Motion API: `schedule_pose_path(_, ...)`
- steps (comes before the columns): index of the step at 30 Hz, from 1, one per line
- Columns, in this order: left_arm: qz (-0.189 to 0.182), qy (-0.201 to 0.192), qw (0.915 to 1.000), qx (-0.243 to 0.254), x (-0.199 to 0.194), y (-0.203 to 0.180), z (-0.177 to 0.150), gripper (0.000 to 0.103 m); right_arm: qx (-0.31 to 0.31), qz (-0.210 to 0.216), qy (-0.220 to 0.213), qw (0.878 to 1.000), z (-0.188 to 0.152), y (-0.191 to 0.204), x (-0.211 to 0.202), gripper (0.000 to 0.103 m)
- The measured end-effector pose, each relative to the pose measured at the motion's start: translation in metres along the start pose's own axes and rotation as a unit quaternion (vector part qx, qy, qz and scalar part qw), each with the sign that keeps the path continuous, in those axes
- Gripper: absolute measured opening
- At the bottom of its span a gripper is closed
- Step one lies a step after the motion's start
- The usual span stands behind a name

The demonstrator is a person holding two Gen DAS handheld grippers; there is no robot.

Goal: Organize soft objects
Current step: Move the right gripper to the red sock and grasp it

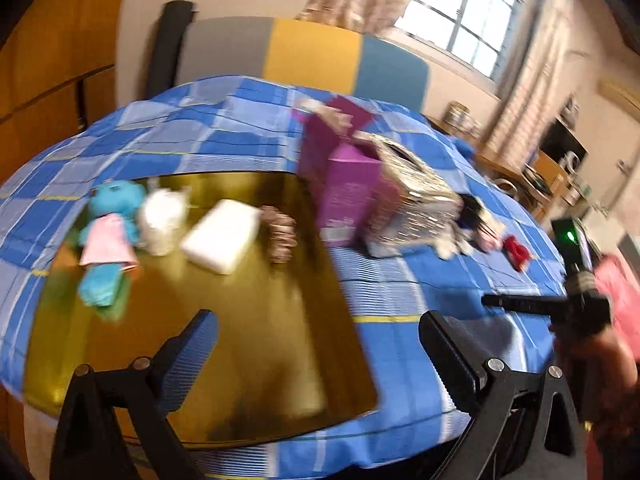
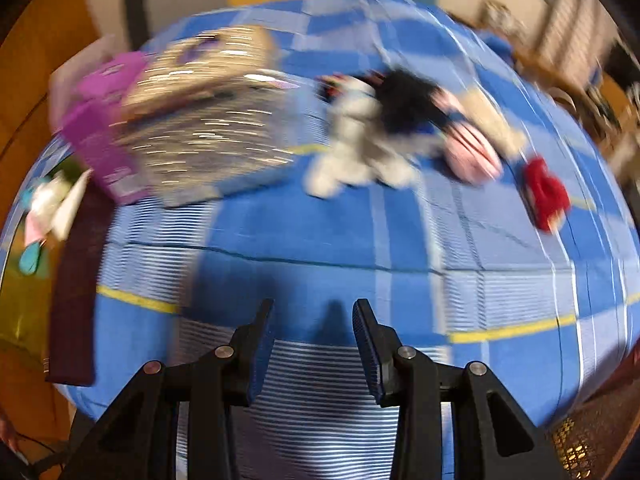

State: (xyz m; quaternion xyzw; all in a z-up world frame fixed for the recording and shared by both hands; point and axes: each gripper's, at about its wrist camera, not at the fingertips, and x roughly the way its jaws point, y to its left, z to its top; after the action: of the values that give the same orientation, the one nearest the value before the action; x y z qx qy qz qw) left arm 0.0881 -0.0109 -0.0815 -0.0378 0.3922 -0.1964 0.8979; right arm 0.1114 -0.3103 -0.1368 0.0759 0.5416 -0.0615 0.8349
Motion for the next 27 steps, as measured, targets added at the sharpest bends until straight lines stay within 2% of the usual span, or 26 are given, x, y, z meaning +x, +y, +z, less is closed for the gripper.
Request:
schedule_pose_path(3, -0.027, 0.015, 0.9995, 0.0, 0.006, -0.021, 0.006, 0.101, 0.032, -0.014, -0.002, 0.999, 0.004, -0.039, -0.003, 0.039)
schedule_pose_path(7, -0.044, 0.031, 0.9984, 0.017, 0.018, -0.053, 0.013, 0.101, 0.068, -0.052, -0.036, 0.996, 0.023, -0.097, -0.014, 0.039)
schedule_pose_path(9, -0.051, 0.038, 0.9976, 0.028, 0.025, -0.07, 0.014, 0.101, 0.099, -0.056, -0.076, 0.991, 0.036, -0.135, -0.024, 0.045)
schedule_pose_path(11, -0.058, 0.047, 0.9967, 0.032, 0.033, -0.085, 0.014, 0.101, 0.124, -0.068, -0.102, 0.985, 0.048, -0.164, -0.029, 0.069)
schedule_pose_path(13, -0.066, 0.055, 0.9956, 0.037, 0.038, -0.097, 0.013, 0.101, 0.149, -0.076, -0.106, 0.98, 0.062, -0.19, -0.026, 0.072)
schedule_pose_path(16, -0.064, 0.06, 0.9942, 0.062, 0.044, -0.116, 0.011, 0.101, 0.201, -0.059, -0.087, 0.974, 0.072, -0.228, -0.011, 0.072)
schedule_pose_path(19, -0.067, 0.063, 0.9929, 0.075, 0.049, -0.13, 0.009, 0.101, 0.223, -0.052, -0.095, 0.969, 0.073, -0.244, 0.002, 0.072)
schedule_pose_path(23, -0.07, 0.066, 0.992, 0.082, 0.058, -0.14, 0.009, 0.101, 0.222, -0.035, -0.092, 0.97, 0.074, -0.244, 0.006, 0.072)
schedule_pose_path(25, -0.072, 0.071, 0.9914, 0.083, 0.066, -0.146, 0.009, 0.101, 0.223, -0.023, -0.083, 0.971, 0.075, -0.242, 0.012, 0.072)
schedule_pose_path(27, -0.073, 0.075, 0.9905, 0.09, 0.071, -0.155, 0.01, 0.101, 0.219, -0.034, -0.063, 0.973, 0.079, -0.244, 0.022, 0.072)
